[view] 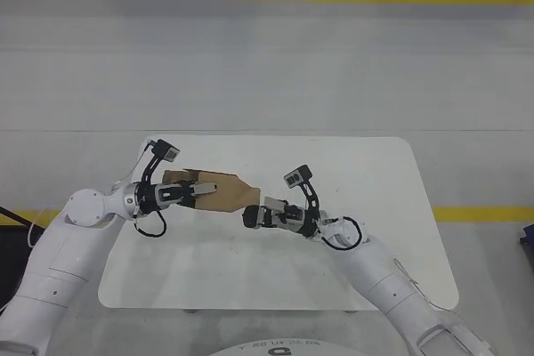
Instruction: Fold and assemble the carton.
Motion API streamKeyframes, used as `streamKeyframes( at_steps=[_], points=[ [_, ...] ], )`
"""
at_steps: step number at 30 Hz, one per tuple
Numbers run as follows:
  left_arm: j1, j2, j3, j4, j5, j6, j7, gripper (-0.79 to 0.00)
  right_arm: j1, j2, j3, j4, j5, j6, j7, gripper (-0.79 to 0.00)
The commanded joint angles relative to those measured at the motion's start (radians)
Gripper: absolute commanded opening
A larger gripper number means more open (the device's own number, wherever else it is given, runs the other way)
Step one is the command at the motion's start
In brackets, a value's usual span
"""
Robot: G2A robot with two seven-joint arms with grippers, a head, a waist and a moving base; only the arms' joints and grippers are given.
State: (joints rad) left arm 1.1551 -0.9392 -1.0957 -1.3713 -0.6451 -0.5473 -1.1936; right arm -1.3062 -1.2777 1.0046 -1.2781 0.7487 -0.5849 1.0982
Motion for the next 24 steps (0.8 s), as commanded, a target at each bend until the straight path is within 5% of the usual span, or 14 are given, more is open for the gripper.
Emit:
streamKeyframes(
  at_steps=[1, 3, 6, 8, 24],
  points=[
    [0.000, -0.001, 0.000, 0.001, 0.003, 0.003, -0.001, -0.785, 0.004, -0.004, -0.006, 0.002, 0.010, -0.012, -0.004, -0.123],
    [0.000, -0.002, -0.001, 0.003, 0.006, 0.007, -0.003, -0.785, 0.009, -0.006, -0.010, 0.008, 0.019, -0.019, 0.002, -0.222],
    [0.000, -0.004, -0.003, 0.004, 0.009, 0.011, -0.005, -0.785, 0.015, -0.008, -0.012, 0.018, 0.030, -0.025, 0.010, -0.268],
    [0.001, -0.005, -0.004, 0.004, 0.009, 0.013, -0.007, -0.785, 0.018, -0.010, -0.013, 0.024, 0.035, -0.027, 0.010, -0.397],
    [0.001, -0.016, -0.013, 0.014, -0.055, 0.020, -0.039, -0.785, 0.058, -0.030, -0.056, 0.079, 0.012, -0.023, -0.018, -0.496]
  ],
)
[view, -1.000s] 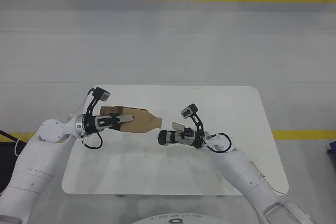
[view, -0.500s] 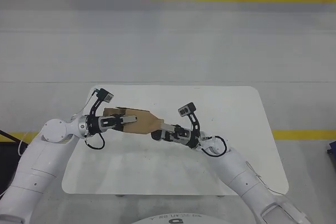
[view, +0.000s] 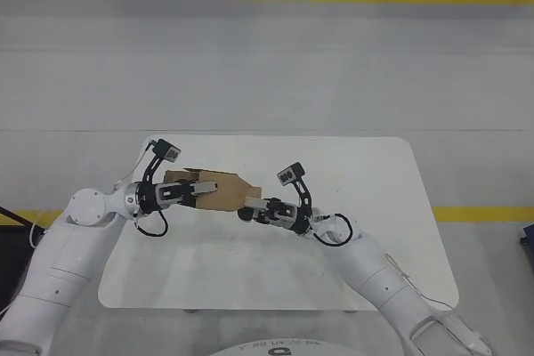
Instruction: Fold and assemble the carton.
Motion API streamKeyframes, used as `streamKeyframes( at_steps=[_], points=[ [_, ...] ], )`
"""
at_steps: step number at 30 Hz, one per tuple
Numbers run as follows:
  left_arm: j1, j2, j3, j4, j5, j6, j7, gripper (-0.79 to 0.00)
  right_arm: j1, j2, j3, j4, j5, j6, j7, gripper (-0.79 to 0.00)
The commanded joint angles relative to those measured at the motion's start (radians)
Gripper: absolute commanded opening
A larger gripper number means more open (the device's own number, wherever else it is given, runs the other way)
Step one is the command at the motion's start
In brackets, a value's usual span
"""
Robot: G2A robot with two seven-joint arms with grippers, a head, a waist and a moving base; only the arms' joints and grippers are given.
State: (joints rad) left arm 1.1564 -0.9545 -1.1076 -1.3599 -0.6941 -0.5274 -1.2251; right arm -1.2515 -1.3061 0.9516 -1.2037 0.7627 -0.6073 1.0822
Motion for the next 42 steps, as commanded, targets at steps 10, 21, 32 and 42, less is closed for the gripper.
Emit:
streamKeyframes(
  at_steps=[10, 21, 32, 42],
  points=[
    [-0.003, -0.007, -0.009, 0.016, -0.030, -0.003, -0.034, -0.785, 0.018, -0.011, -0.021, 0.025, -0.068, 0.000, -0.077, -0.508],
    [-0.003, -0.013, -0.017, 0.020, -0.028, 0.003, -0.049, -0.785, 0.007, -0.012, -0.012, 0.009, -0.086, -0.001, -0.100, -0.514],
    [-0.005, -0.020, -0.020, 0.022, -0.022, 0.006, -0.053, -0.785, 0.008, -0.012, -0.011, 0.005, -0.183, 0.019, -0.178, -0.449],
    [-0.009, -0.027, -0.017, 0.016, -0.006, 0.011, -0.048, -0.785, -0.040, 0.008, 0.025, -0.104, -0.385, 0.121, -0.318, -0.326]
  ],
)
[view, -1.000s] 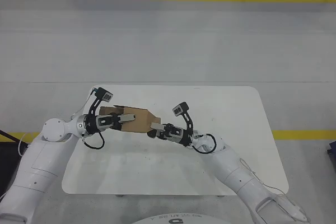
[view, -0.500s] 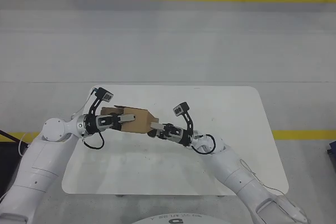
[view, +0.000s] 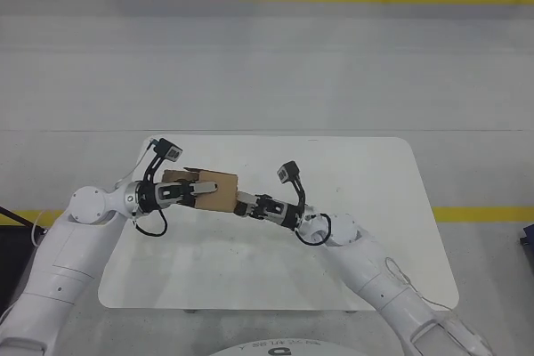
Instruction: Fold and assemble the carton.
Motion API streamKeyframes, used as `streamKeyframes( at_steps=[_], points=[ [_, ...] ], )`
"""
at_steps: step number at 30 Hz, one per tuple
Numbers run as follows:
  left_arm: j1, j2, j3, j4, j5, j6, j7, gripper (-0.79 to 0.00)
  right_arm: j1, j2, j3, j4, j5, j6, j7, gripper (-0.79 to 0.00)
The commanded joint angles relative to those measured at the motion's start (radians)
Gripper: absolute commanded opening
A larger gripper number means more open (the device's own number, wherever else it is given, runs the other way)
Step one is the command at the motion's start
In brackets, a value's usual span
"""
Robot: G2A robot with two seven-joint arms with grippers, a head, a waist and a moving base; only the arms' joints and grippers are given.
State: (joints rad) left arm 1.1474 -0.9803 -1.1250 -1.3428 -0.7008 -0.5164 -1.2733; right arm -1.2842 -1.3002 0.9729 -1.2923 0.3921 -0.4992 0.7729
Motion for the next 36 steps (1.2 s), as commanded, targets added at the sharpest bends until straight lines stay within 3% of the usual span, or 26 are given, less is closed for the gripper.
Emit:
streamKeyframes(
  at_steps=[1, 5, 10, 19, 36],
  points=[
    [0.000, -0.001, 0.000, -0.002, 0.001, 0.000, 0.000, -0.785, -0.013, 0.004, 0.006, -0.027, -0.022, 0.022, -0.013, -0.311],
    [0.000, -0.003, 0.000, -0.002, 0.003, 0.000, -0.002, -0.785, -0.024, 0.008, 0.010, -0.055, -0.040, 0.051, -0.011, -0.252],
    [0.003, -0.006, -0.003, 0.000, -0.013, 0.002, -0.015, -0.785, -0.004, 0.005, -0.010, -0.046, -0.008, 0.096, 0.043, -0.099],
    [0.010, -0.010, -0.015, 0.001, -0.135, 0.057, -0.087, -0.785, 0.061, -0.013, -0.052, 0.041, 0.046, 0.097, 0.076, -0.139],
    [-0.023, -0.035, 0.028, 0.037, -0.167, 0.122, -0.152, -0.785, 0.083, -0.024, -0.079, 0.063, 0.035, 0.088, 0.065, -0.058]
  ],
)
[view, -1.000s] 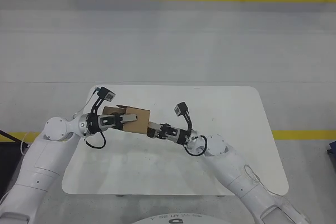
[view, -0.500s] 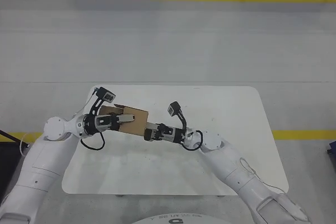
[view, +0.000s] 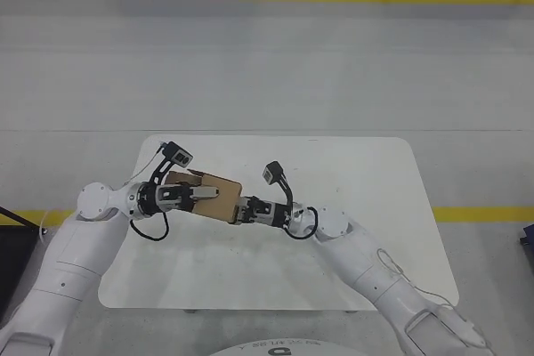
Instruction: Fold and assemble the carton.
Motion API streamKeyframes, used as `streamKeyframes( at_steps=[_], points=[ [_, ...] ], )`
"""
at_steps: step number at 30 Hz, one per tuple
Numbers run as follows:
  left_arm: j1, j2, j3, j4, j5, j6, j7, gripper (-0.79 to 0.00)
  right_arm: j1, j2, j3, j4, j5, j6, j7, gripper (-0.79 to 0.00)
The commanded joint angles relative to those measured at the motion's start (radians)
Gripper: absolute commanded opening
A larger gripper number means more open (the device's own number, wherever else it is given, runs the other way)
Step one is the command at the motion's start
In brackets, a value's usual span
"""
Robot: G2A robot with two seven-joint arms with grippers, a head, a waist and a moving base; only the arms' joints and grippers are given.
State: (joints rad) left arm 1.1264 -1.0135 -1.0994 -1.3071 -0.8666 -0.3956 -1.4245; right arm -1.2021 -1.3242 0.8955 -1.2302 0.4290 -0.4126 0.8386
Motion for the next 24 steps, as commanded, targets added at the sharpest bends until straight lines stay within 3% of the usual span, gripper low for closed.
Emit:
streamKeyframes(
  at_steps=[1, 7, 17, 24],
  points=[
    [-0.004, -0.003, 0.004, 0.004, 0.000, 0.002, -0.002, -0.785, 0.001, -0.001, -0.004, 0.001, -0.003, 0.003, -0.001, -0.055],
    [-0.011, -0.008, -0.001, 0.021, -0.014, 0.017, -0.017, -0.785, -0.010, 0.001, 0.008, 0.002, 0.000, -0.013, -0.006, -0.071],
    [0.005, -0.007, -0.047, 0.038, -0.072, 0.081, -0.081, -0.785, -0.116, 0.035, 0.106, -0.078, 0.017, -0.080, 0.012, -0.089],
    [-0.003, -0.016, -0.023, 0.056, -0.112, 0.112, -0.111, -0.785, -0.138, 0.040, 0.111, -0.110, 0.008, -0.084, 0.005, -0.092]
  ],
)
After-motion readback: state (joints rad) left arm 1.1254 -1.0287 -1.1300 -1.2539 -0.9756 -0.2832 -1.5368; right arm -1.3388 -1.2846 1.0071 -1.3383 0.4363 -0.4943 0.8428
